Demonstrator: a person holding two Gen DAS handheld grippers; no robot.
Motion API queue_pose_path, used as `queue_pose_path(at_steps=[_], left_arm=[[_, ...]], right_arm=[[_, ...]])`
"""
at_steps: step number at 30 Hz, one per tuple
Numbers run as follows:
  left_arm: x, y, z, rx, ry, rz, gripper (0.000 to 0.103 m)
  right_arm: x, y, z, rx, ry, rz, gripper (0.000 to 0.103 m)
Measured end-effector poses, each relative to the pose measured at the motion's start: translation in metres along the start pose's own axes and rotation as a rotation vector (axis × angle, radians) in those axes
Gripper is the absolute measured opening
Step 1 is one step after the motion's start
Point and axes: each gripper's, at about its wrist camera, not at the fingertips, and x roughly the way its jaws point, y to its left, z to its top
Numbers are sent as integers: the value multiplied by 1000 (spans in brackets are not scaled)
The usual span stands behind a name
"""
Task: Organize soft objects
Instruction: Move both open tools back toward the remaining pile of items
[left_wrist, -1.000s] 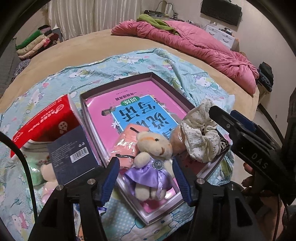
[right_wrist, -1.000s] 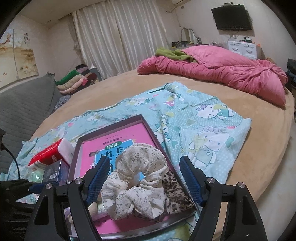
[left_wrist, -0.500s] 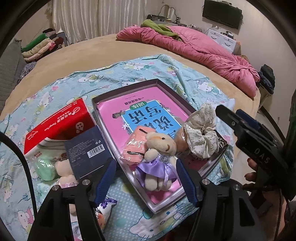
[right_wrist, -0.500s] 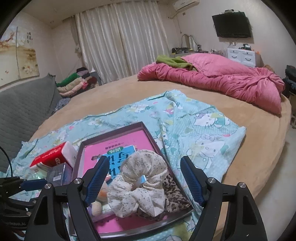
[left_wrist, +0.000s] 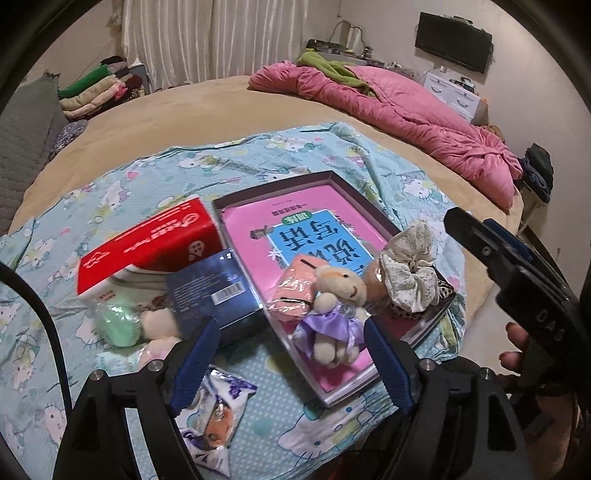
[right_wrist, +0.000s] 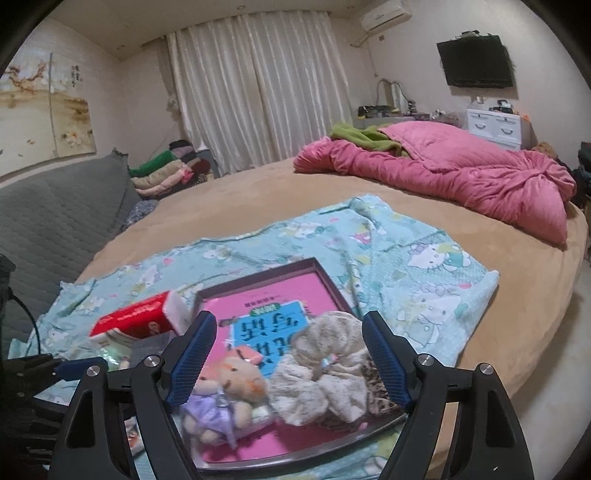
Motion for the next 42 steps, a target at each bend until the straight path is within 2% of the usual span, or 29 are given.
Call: queue_pose_path(at_steps=[16,20,34,42], left_arm=[[-55,52,-9,-77,-74,71,80],[-66,65,-10,-92,-83,111,80],[-84,116,-25,-185,-95,156,80],[-95,146,-32,-236,-111,191,80]], right_arm=[[-34,75,11,-95,-17,118,83],[-39,88,14,-102,-13,142,83],[-49,132,11,-177,18,215,83],[-47,145,10,-175,46,244,83]])
